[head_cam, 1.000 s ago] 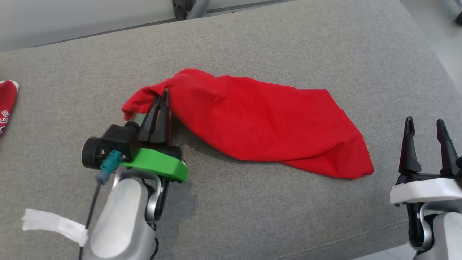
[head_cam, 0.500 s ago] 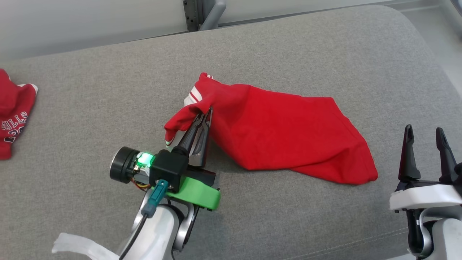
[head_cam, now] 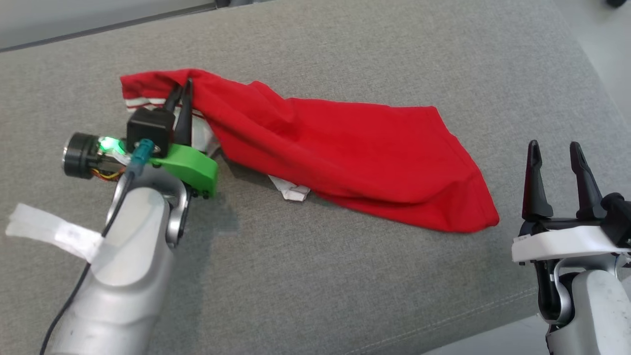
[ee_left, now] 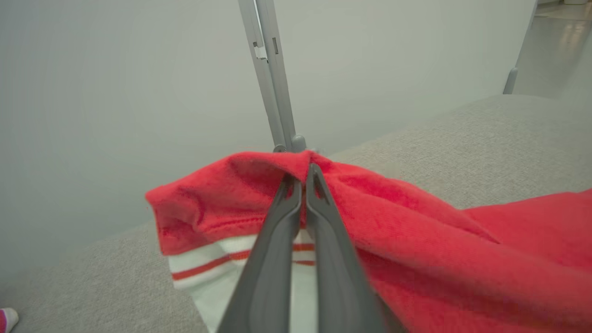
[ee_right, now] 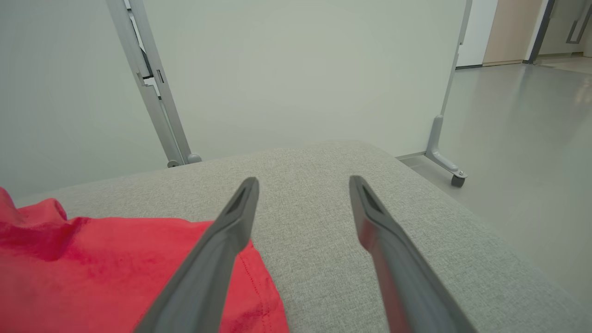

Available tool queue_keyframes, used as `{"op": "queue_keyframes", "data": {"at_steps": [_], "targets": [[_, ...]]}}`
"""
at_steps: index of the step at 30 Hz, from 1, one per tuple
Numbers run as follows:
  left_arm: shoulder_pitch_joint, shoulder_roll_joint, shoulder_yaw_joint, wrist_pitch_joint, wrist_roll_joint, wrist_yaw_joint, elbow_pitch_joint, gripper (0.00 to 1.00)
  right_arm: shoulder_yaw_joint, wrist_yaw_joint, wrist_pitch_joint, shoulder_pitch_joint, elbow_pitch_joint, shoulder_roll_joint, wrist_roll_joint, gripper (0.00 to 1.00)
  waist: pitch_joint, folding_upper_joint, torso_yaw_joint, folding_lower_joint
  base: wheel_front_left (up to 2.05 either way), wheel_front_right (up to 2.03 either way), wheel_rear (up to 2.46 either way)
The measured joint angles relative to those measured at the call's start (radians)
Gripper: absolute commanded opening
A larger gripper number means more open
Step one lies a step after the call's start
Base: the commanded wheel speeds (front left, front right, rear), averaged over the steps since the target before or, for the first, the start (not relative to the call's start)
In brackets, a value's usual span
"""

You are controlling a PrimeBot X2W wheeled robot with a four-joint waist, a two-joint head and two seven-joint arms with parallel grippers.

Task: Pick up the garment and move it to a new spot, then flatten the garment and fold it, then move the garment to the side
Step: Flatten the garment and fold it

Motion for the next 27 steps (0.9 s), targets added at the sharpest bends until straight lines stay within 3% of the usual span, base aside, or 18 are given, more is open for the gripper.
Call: {"op": "queue_keyframes", "data": {"at_steps": [5, 7, 8, 13, 17, 27], "targets": [[-0.109, 0.005, 0.028, -0.03, -0.01, 0.004, 0.191, 0.0, 0.008, 0.0, 0.0, -0.008, 0.002, 0.0, 0.012, 1.0, 0.046, 0.0, -0.045, 0.0, 0.0, 0.0, 0.0], [-0.138, 0.004, 0.03, -0.045, -0.013, 0.004, 0.245, 0.49, 0.005, 0.0, 0.0, -0.011, 0.002, 0.0, 0.016, 1.0, 0.063, 0.0, -0.059, 0.0, 0.0, 0.0, 0.0], [-0.149, 0.002, 0.03, -0.053, -0.014, 0.003, 0.266, 1.0, 0.004, 0.0, 0.0, -0.011, 0.002, 0.0, 0.017, 1.0, 0.071, 0.0, -0.065, 0.0, 0.0, 0.0, 0.0], [-0.172, -0.019, 0.031, -0.074, -0.029, -0.007, 0.3, 1.0, -0.012, 0.0, 0.0, -0.01, 0.007, 0.0, 0.017, 1.0, 0.093, 0.0, -0.069, 0.0001, 0.0, 0.0, 0.0], [-0.154, -0.034, 0.048, -0.078, -0.045, -0.02, 0.224, 1.0, -0.017, 0.0, 0.0, -0.009, 0.007, 0.0, 0.013, 1.0, 0.089, 0.0, -0.047, 0.0, 0.0, 0.0, 0.0], [0.072, -0.036, 0.132, -0.08, -0.128, -0.037, 0.174, 1.0, -0.018, 0.0, 0.0, 0.011, 0.009, 0.0, -0.005, 1.0, 0.025, 0.0, 0.046, 0.0, 0.0, 0.0, 0.0]]}}
